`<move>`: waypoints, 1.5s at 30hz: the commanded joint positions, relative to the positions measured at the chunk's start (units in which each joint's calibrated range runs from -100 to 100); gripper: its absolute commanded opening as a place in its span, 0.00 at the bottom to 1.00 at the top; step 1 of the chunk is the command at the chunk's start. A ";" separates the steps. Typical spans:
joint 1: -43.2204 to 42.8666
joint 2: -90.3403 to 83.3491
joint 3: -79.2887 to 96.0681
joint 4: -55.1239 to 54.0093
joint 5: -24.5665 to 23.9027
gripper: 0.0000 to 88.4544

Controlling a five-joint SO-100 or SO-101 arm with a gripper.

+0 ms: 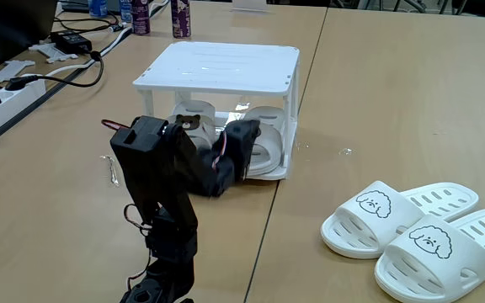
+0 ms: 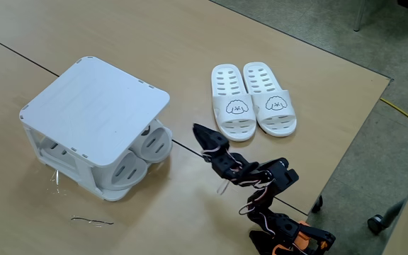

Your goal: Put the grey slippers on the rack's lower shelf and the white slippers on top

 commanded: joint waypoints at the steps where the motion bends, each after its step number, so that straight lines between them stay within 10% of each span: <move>1: 6.70 5.68 4.82 -10.13 0.37 0.02; 17: 29.89 43.37 -22.69 -24.97 0.37 0.37; 31: 25.78 66.60 -61.21 -22.21 0.37 0.38; 36: 25.78 70.80 -77.99 -12.63 0.37 0.34; 40: 26.27 69.79 -86.02 -4.78 0.37 0.00; 45: 26.27 56.50 -83.23 6.78 0.37 0.01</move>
